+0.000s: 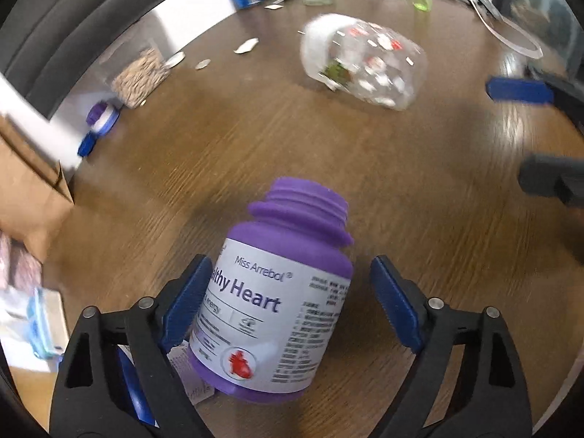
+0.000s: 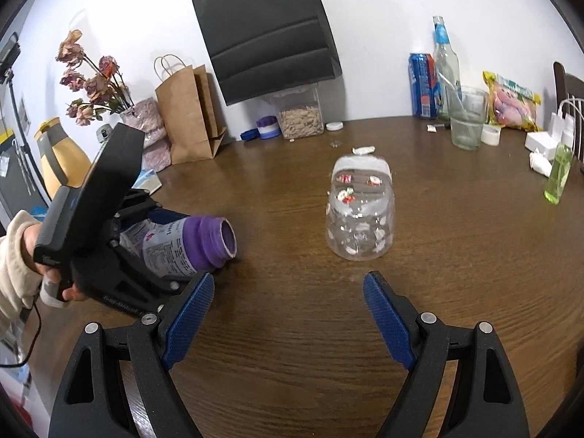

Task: Flip cup upright
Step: 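Close the left gripper around the purple-capped bottle's body and lift it, then tilt the bottle cap-up with the left gripper while the right gripper grasps its body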

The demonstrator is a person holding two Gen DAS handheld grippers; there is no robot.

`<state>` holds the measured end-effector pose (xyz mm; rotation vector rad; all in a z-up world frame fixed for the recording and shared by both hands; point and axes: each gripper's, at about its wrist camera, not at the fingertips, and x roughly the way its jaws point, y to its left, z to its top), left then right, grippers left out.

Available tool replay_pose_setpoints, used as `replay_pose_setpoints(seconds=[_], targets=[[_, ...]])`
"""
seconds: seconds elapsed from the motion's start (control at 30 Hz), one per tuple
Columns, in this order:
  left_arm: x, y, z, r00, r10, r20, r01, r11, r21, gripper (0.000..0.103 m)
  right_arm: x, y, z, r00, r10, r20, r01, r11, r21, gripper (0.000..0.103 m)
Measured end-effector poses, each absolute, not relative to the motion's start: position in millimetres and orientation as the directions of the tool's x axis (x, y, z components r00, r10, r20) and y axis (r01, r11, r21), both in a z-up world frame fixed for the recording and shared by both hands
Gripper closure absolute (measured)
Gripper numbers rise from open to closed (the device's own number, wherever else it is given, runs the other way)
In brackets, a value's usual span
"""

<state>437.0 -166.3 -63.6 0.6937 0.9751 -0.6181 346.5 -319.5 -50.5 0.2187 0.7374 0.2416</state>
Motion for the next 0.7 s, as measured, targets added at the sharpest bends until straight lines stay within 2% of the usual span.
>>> replay_pose_setpoints(seconds=[0.07, 0.17, 0.53, 0.63, 0.7], targets=[[437.0, -163.8, -66.9, 0.424, -0.149, -0.893, 0.734, 0.635, 0.242, 0.017, 345.4, -318.3, -52.8, 0.710, 0.298, -0.639, -0.140, 0.948, 0.286, 0.015], [435.3, -157.8, -64.6, 0.409, -0.178, -0.895, 0.722, 0.662, 0.199, 0.043, 342.9, -314.8, -55.7, 0.702, 0.317, -0.637, -0.155, 0.942, 0.298, 0.015], [408.9, -159.5, -40.6, 0.496, -0.233, -0.836, 0.664, 0.723, 0.192, 0.043, 338.1, -315.7, -39.7, 0.719, 0.354, -0.598, -0.182, 0.926, 0.329, 0.015], [400.2, -154.8, -18.5, 0.562, -0.322, -0.762, 0.673, 0.714, 0.195, 0.043, 341.2, -324.4, -25.2, 0.730, 0.411, -0.545, -0.208, 0.894, 0.396, 0.015], [395.0, -153.9, -6.3, 0.622, -0.361, -0.695, 0.674, 0.699, 0.240, 0.043, 345.9, -326.6, -12.5, 0.739, 0.445, -0.506, -0.233, 0.874, 0.427, 0.015]])
